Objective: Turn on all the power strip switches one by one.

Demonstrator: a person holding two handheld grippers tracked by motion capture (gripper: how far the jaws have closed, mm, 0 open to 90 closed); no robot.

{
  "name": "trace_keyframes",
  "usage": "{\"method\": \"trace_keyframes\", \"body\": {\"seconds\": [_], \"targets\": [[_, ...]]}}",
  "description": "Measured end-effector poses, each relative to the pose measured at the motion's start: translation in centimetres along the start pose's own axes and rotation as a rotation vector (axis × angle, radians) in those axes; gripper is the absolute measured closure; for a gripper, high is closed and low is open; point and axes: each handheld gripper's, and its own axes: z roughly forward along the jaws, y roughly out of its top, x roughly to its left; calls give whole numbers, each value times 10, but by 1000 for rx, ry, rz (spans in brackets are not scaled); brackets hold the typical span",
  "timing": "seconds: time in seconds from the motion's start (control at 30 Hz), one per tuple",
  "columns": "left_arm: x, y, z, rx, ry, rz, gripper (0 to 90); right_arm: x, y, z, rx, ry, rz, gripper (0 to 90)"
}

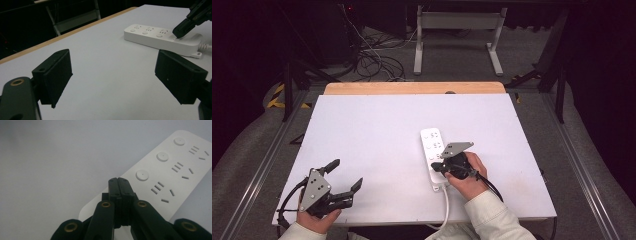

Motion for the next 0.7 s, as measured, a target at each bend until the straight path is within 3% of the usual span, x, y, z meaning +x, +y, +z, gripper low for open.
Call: {"method": "trace_keyframes", "body": {"seconds": [0.7], "targets": [[0,0,0,2,2,-2,145,1,-2,2,8,-8,6,900]]}}
